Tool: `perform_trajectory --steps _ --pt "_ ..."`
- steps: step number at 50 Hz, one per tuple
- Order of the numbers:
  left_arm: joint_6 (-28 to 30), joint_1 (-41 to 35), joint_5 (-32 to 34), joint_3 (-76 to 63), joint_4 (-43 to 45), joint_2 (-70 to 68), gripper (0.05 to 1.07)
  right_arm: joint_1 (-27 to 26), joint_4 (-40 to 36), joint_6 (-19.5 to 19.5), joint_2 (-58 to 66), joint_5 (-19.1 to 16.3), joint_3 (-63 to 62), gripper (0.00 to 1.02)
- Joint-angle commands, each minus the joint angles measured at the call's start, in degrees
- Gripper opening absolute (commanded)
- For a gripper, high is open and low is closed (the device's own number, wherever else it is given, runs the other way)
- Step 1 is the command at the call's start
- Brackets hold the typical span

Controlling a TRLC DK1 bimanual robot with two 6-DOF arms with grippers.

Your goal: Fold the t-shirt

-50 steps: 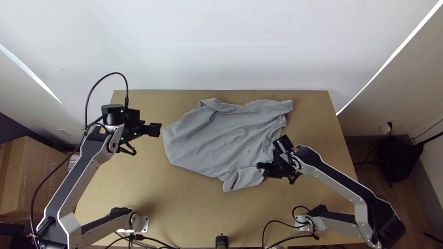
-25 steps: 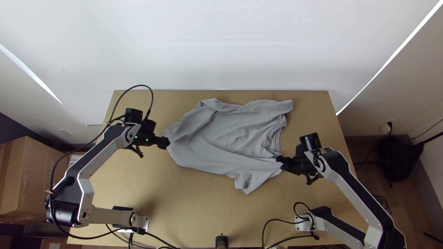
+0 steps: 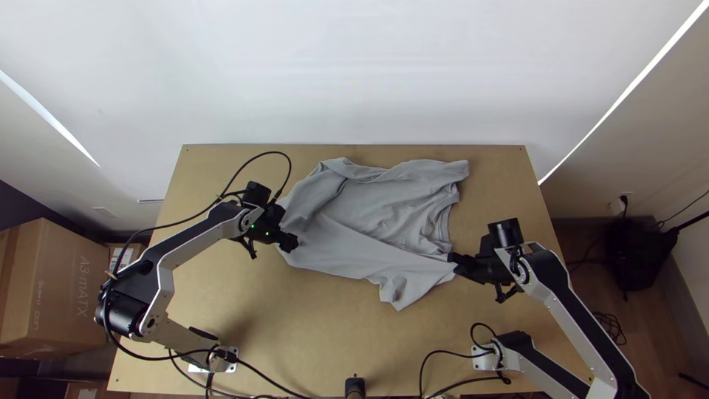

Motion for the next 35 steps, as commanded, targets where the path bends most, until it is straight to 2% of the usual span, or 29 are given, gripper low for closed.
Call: perform_trajectory --steps 1,4,9,20,35 --pt "-1.16 -0.8 -0.09 0.26 3.57 1.04 0.37 -0.37 -1.23 1.02 -1.64 0.53 -1.17 0.03" --pt "-2.39 -0.89 -0.09 0.08 6.82 0.07 0.07 -0.37 -1.41 1.19 -1.99 0.53 -1.26 0.03" --pt "-2.57 -0.89 -0.09 2.28 6.2 -0.98 0.08 -0.37 -1.5 1.46 -2.61 0.53 -1.61 0.03" --pt "0.34 -3.17 -0.18 15.2 -4.52 -2.65 0.08 -0.55 -1.41 1.54 -2.78 0.79 -2.23 0.03" --pt "1.65 -9.94 -0.18 28.83 -8.04 9.13 0.08 -0.55 0.53 3.13 -2.34 0.7 -3.46 0.03"
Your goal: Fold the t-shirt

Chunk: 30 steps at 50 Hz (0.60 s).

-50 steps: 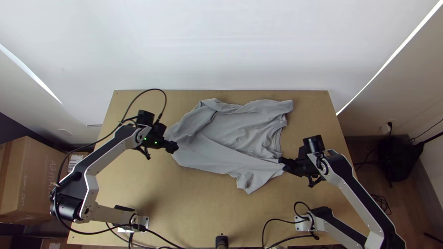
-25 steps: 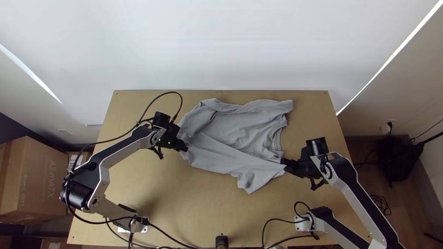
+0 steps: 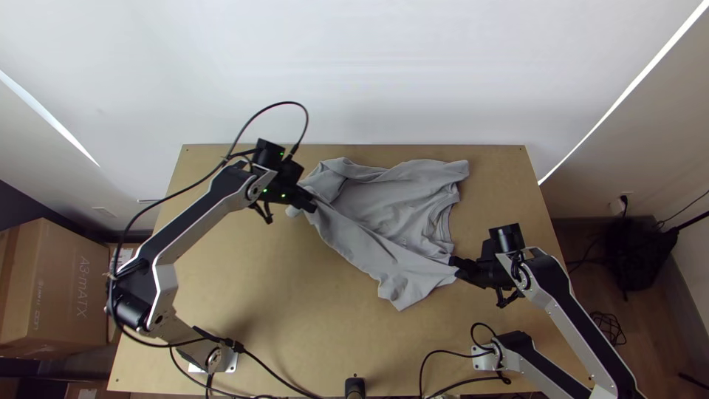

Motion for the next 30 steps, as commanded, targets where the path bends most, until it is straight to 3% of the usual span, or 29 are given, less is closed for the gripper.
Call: perform_trajectory --steps 1,3,5,7,10,12,20,30 --pt "2.36 -3.74 0.02 3.34 -2.31 6.62 0.08 -0.55 0.83 1.88 -0.14 0.29 -1.2 0.03" --pt "3.85 -5.23 0.02 4.49 -3.54 8.64 0.09 -0.55 0.92 2.23 -0.14 0.37 -1.12 0.03" --pt "5.17 -6.72 -0.07 5.98 -5.56 11.1 0.2 -0.55 0.92 2.32 -0.14 0.37 -1.03 0.03" --pt "6.93 -8.13 -0.16 7.91 -8.38 13.91 0.42 -0.55 0.92 2.41 -0.14 0.37 -1.03 0.03" --pt "7.54 -9.98 -2.97 10.9 -9.87 18.31 0.85 -0.64 0.92 2.5 -0.22 0.37 -1.03 0.03" --pt "7.19 -11.03 -5.34 13.36 -10.13 21.03 1.02 -0.9 0.92 2.5 -0.31 0.37 -1.2 0.03" --pt "2.18 -10.68 -4.99 22.33 -8.64 23.41 1.03 -1.25 1.01 2.5 -0.4 0.37 -1.56 0.03" --pt "2.53 -6.55 -2.97 14.42 -6.27 13.21 1.03 -1.25 1.18 2.5 0.04 0.37 -1.56 0.03"
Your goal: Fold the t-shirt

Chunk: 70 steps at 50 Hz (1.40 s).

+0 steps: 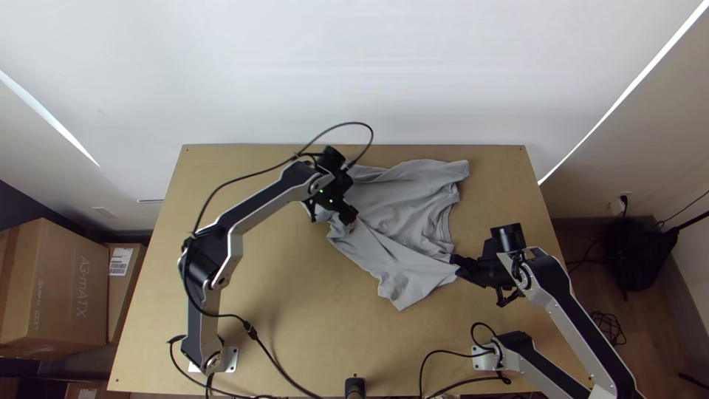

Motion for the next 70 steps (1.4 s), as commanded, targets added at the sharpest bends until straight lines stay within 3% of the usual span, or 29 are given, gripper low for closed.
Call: perform_trajectory --steps 1,6,14,23,38,63,66,70 --pt "-0.07 3.2 0.66 -6.07 2.09 -8.28 1.03 -0.4 0.33 1.69 0.13 0.37 -1.4 0.03" --pt "0.63 6.98 0.75 -13.1 2.26 -13.47 1.02 -0.4 0.68 1.69 0.57 0.29 -1.32 0.03" --pt "1.34 11.29 3.21 -20.22 -6.53 -16.1 1.0 -0.31 0.95 1.69 1.09 0.29 -1.32 0.03" --pt "-2.79 12.96 11.29 -27.96 -5.82 -17.86 0.8 -0.31 1.12 1.69 2.06 0.29 -0.88 0.03" --pt "-8.33 11.2 14.02 -28.4 1.56 -15.66 0.8 0.04 1.56 2.04 2.59 0.29 -0.52 0.03" --pt "-10.7 9.36 13.23 -19.69 5.43 -5.64 0.79 -0.49 1.56 2.04 1.8 0.29 -1.58 0.03" --pt "-11.41 9.18 13.05 -19.61 7.18 -5.47 0.59 -0.49 1.65 2.04 1.62 0.29 -1.67 0.03" --pt "-12.64 9.18 12.96 -19.78 11.32 -5.91 0.17 -0.58 1.65 2.13 1.53 0.29 -1.67 0.03"
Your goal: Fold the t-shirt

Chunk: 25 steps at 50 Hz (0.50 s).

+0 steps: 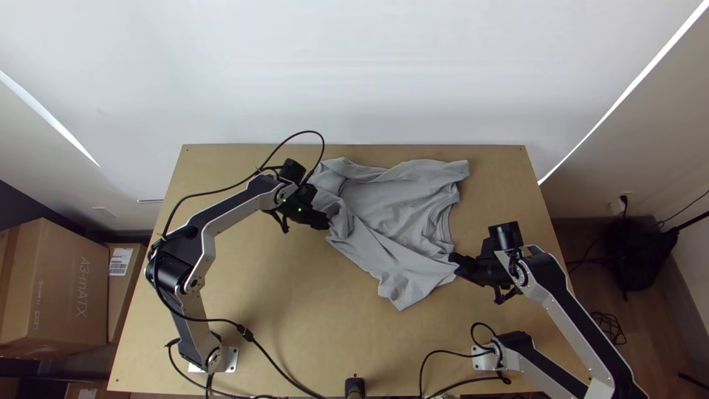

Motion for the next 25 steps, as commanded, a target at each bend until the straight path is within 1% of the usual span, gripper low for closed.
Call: perform_trajectory --steps 1,12,18,25 --pt "-2.01 -0.24 0.22 1.53 3.87 0.41 0.08 -0.4 0.19 1.23 -0.45 0.29 -1.4 0.03" --pt "-1.57 1.08 -1.18 3.46 4.57 -1.09 0.08 -0.93 0.19 1.32 -0.89 0.29 -1.49 0.03" --pt "-0.61 2.75 -1.18 4.78 4.39 -2.84 0.08 -1.19 0.19 1.32 -1.33 0.29 -1.84 0.03" --pt "-0.78 3.89 -1.1 7.68 4.13 -2.76 0.08 -1.19 0.19 1.32 -1.6 0.29 -2.28 0.03"
